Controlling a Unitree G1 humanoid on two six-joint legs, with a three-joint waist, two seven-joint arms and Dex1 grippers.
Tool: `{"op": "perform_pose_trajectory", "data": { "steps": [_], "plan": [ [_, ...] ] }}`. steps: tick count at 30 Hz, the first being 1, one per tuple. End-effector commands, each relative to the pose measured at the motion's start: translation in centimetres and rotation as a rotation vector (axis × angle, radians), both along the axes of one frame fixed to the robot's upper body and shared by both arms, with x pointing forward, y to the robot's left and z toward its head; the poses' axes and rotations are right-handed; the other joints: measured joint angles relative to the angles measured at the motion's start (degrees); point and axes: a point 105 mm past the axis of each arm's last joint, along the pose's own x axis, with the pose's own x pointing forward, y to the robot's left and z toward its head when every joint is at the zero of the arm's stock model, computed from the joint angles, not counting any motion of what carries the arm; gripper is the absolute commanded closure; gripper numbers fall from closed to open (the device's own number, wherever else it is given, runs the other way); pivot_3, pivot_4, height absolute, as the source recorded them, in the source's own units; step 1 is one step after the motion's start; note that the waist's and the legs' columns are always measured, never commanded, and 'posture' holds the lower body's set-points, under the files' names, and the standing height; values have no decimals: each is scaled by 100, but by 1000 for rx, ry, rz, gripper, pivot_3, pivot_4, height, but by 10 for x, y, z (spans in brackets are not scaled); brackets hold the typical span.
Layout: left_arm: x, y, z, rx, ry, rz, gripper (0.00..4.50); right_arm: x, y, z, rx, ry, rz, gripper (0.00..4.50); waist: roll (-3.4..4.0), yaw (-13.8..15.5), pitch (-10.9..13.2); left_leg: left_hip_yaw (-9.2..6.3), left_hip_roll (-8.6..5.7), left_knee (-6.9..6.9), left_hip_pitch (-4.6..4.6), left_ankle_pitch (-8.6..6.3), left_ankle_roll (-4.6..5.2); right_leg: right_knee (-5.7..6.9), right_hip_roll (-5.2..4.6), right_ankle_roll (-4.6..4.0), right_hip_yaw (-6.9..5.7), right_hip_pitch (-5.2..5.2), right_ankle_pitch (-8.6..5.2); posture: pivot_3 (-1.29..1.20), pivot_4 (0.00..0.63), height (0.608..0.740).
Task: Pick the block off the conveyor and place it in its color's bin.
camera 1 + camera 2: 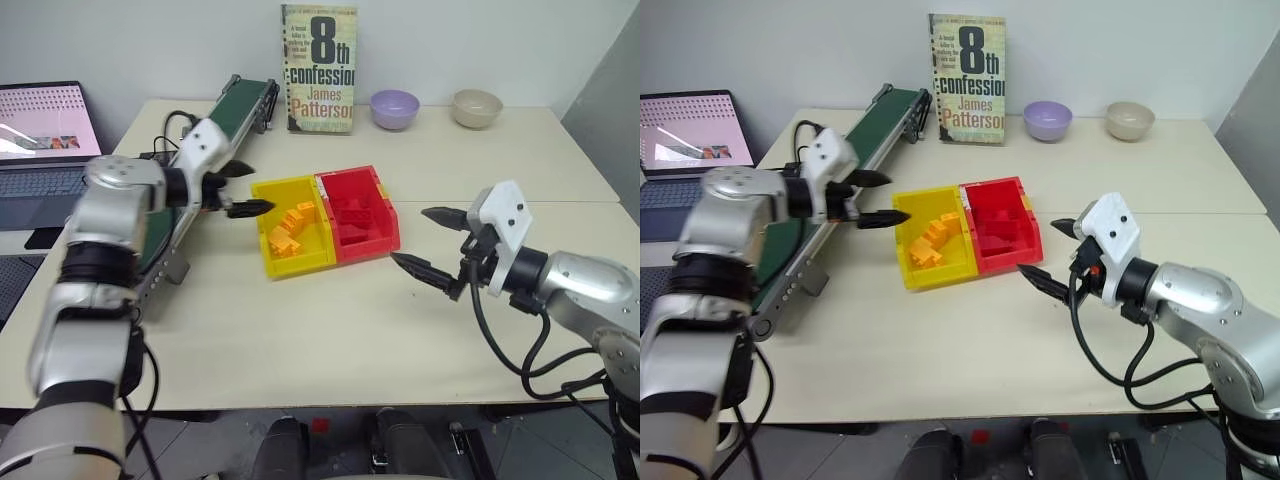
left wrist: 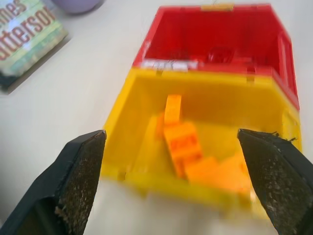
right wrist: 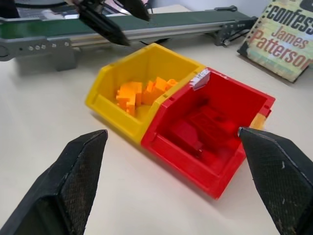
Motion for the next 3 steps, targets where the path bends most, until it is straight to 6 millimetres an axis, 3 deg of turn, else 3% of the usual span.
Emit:
{"op": "perform_pose_trajectory", "data": {
  "steps": [1, 3],
  "plan": [
    [-21, 10, 16, 13, -36, -10, 30, 7, -2, 10, -21, -51, 59, 0, 0, 14, 0, 1, 2, 1, -2, 0, 0, 0, -1, 0, -4, 0, 0, 0, 150, 740],
    [-32, 13, 14, 12, -18, -3, 30, 11, -3, 10, -28, -53, 81, 0, 1, 28, 1, 2, 5, 2, -5, 0, 0, 0, -7, 3, -7, 0, -3, 0, 150, 740]
  ]
}}
